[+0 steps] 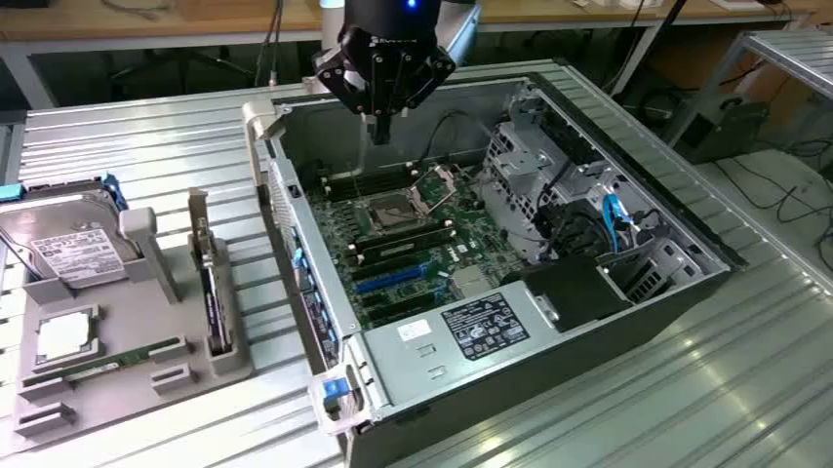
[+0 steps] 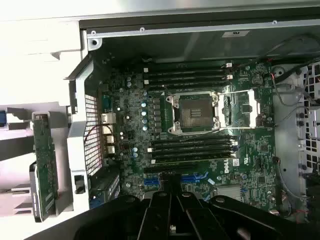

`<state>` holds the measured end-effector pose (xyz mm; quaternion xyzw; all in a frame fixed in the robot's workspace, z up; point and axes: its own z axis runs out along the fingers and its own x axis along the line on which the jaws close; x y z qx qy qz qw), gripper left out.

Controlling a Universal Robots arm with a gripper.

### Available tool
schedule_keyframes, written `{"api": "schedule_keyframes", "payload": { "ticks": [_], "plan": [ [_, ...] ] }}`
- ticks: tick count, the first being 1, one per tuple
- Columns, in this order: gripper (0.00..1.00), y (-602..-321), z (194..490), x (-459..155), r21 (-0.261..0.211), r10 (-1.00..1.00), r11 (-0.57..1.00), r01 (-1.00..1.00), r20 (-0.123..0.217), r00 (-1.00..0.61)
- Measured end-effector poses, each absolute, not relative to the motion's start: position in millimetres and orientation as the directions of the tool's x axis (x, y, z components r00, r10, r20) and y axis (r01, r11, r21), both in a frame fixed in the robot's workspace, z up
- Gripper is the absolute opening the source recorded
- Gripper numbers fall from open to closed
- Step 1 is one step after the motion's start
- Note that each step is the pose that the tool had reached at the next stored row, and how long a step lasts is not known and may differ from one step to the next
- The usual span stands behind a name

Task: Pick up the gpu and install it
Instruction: 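Reach for the gpu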

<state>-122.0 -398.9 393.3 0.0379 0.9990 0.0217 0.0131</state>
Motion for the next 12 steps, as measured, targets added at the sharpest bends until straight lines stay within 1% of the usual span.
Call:
{"api": "schedule_keyframes", "payload": {
  "ticks": [5, 10, 12],
  "plan": [
    [0.11, -399, 393, -123, 0.044, 0.077, 0.996, 0.075, -0.024, -0.997],
    [0.11, -409, 393, -135, 0.044, 0.076, 0.996, 0.075, -0.025, -0.997],
    [0.11, -413, 393, -149, 0.044, 0.076, 0.996, 0.075, -0.025, -0.997]
  ]
}}
